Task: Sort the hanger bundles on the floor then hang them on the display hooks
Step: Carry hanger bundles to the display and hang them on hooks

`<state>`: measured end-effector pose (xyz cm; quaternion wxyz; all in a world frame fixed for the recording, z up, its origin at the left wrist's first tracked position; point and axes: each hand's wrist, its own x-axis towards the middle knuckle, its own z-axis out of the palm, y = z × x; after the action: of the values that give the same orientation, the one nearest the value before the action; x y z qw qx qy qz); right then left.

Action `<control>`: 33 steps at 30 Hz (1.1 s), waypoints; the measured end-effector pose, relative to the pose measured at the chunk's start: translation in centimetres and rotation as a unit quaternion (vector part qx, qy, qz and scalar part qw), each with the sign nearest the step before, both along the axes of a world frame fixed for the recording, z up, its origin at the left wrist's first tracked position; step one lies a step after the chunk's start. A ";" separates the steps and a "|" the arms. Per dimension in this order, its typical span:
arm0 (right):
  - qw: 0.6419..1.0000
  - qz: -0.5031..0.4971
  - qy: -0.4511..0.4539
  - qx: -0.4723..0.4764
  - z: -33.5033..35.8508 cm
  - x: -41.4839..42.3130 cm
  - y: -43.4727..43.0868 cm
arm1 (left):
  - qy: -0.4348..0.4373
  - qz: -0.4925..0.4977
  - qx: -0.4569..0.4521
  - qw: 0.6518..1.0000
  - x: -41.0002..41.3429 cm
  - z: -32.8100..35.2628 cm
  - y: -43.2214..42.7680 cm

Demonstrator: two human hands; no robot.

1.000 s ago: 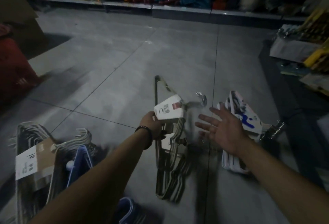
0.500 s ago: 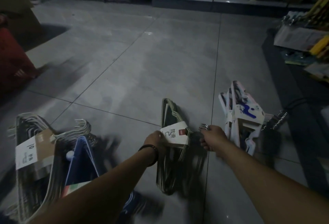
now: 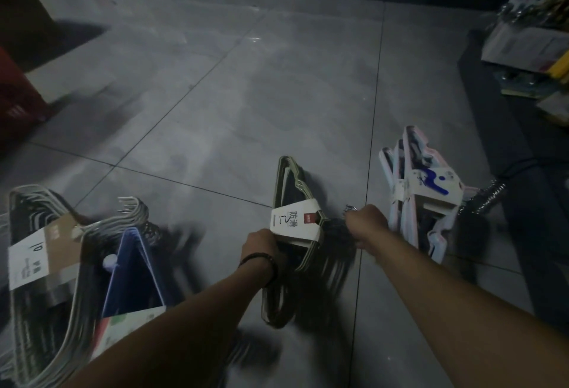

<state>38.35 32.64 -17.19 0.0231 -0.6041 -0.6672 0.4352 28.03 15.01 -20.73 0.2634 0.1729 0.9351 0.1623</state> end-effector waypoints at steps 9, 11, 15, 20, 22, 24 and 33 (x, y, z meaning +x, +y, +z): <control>0.980 -0.126 0.136 -0.068 -0.6 -2.0 -2.7 | -0.011 0.055 0.106 0.993 -3.0 -0.1 -2.7; 0.978 -0.121 0.160 -0.063 0.2 -3.0 -3.4 | -0.014 0.060 0.127 0.990 -3.2 0.1 -3.8; 0.992 -0.066 0.104 -0.009 2.2 -2.7 -5.0 | -0.032 0.095 0.171 0.980 -2.6 2.4 -6.0; 0.936 -0.181 0.273 -0.132 8.4 1.3 -7.5 | -0.080 0.092 0.194 0.973 0.4 10.3 -8.6; 0.924 -0.179 0.306 -0.140 13.1 3.2 -9.7 | -0.095 0.085 0.192 0.973 2.4 14.7 -10.5; 0.926 -0.168 0.309 -0.137 19.0 5.2 -12.0 | -0.194 0.091 0.237 0.948 4.7 20.8 -12.9; 0.925 -0.219 0.291 -0.113 52.5 10.2 -20.0 | -0.593 0.114 0.307 0.736 2.5 54.1 -19.7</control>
<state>48.58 12.62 35.28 0.2426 -0.5805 -0.4290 0.6481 30.55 -4.72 33.40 0.6768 0.0048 0.5015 0.5389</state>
